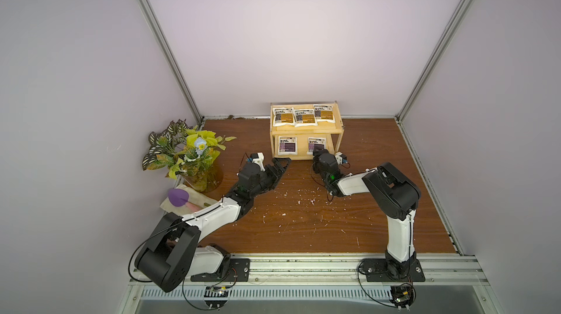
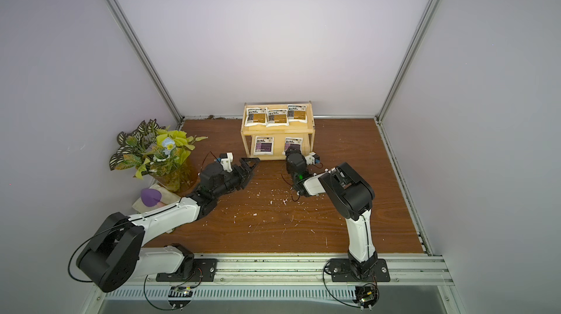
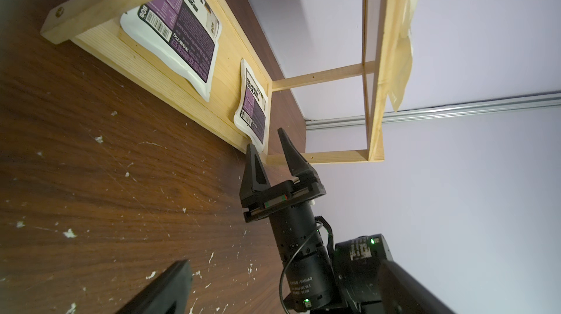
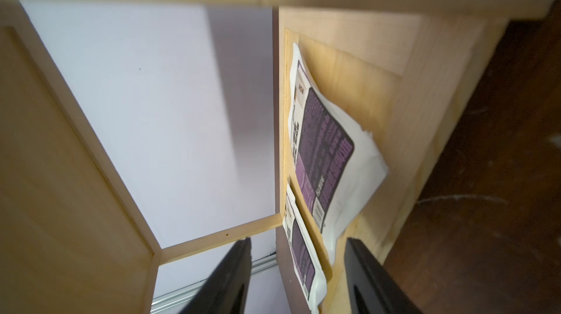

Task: Place the bagged coffee beans on the shelf by color
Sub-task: Place the bagged coffee beans on the shelf.

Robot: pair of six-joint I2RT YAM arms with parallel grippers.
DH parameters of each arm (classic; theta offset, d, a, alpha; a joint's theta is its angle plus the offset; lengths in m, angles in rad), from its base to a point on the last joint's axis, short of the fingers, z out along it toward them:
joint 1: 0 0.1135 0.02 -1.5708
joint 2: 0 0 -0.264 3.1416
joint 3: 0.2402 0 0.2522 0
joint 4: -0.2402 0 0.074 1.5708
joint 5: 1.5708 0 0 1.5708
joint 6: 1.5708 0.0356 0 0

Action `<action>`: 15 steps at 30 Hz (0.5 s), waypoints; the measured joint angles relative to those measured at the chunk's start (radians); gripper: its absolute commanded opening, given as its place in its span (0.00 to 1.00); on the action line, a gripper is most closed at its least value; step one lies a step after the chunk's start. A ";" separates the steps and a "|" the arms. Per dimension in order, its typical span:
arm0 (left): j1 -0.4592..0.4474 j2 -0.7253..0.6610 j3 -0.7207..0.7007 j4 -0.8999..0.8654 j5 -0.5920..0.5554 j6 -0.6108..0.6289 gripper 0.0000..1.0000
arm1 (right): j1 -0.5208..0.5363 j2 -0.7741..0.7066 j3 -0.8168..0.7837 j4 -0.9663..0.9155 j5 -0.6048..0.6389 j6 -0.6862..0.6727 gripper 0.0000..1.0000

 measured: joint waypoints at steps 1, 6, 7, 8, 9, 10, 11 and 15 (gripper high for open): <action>0.000 -0.002 -0.001 0.000 0.000 0.000 0.99 | -0.003 -0.001 -0.004 0.003 0.000 -0.003 0.55; 0.000 -0.011 -0.009 0.001 0.000 0.000 1.00 | -0.022 -0.002 -0.010 0.008 -0.001 -0.012 0.55; 0.000 -0.013 -0.013 0.002 0.000 0.000 1.00 | -0.025 -0.002 -0.010 0.009 -0.001 -0.015 0.55; 0.000 -0.013 -0.016 0.002 0.000 0.000 1.00 | -0.027 -0.002 -0.010 0.009 -0.001 -0.016 0.55; 0.000 -0.013 -0.018 0.002 0.000 0.000 0.99 | -0.030 -0.002 -0.011 0.009 -0.001 -0.019 0.55; 0.000 -0.013 -0.020 0.002 0.000 0.000 1.00 | -0.032 -0.002 -0.012 0.010 -0.001 -0.021 0.55; 0.000 -0.013 -0.020 0.002 0.000 0.000 1.00 | -0.032 -0.003 -0.016 0.013 -0.002 -0.023 0.55; 0.000 -0.014 -0.020 0.002 0.000 0.001 1.00 | -0.033 -0.039 -0.060 0.015 -0.010 -0.032 0.55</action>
